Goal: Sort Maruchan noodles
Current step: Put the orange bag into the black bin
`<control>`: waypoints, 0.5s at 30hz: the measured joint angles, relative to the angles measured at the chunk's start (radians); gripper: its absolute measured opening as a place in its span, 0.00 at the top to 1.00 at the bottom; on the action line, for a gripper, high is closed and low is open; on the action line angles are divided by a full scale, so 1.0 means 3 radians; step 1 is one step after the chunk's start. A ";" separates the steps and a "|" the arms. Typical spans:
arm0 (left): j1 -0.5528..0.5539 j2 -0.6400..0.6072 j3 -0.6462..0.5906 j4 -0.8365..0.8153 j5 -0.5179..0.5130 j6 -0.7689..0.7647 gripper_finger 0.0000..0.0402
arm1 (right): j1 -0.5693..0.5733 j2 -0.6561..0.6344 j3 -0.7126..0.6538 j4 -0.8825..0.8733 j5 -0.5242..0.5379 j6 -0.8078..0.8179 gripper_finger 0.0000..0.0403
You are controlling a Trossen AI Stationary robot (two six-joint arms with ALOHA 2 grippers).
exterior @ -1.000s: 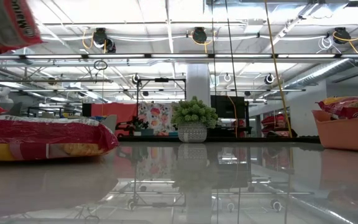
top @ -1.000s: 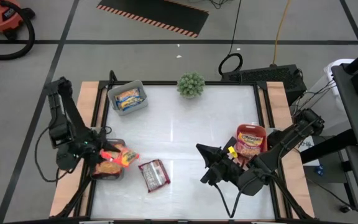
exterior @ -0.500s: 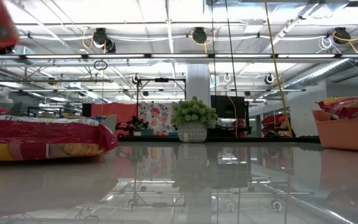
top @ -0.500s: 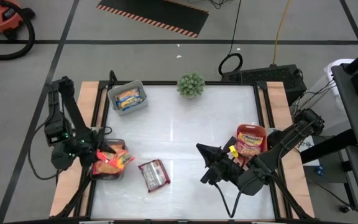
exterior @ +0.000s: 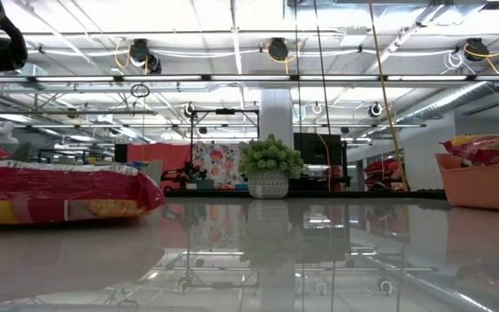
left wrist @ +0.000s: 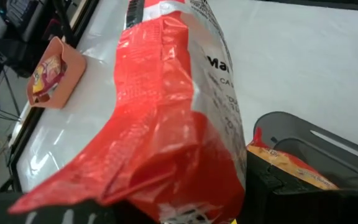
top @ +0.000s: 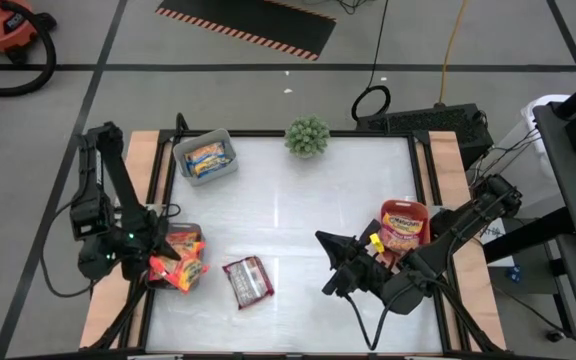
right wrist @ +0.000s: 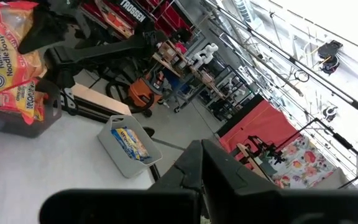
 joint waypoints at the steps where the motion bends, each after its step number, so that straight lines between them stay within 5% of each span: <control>1: -0.0007 0.0017 0.0000 -0.0001 -0.0001 -0.0001 0.68 | 0.0001 0.0000 0.0000 0.0000 0.0001 0.0017 1.00; 15: -0.0008 0.0031 -0.0004 -0.1028 0.0174 -0.0112 0.68 | 0.0001 0.0003 -0.0051 0.0027 -0.0009 0.0022 1.00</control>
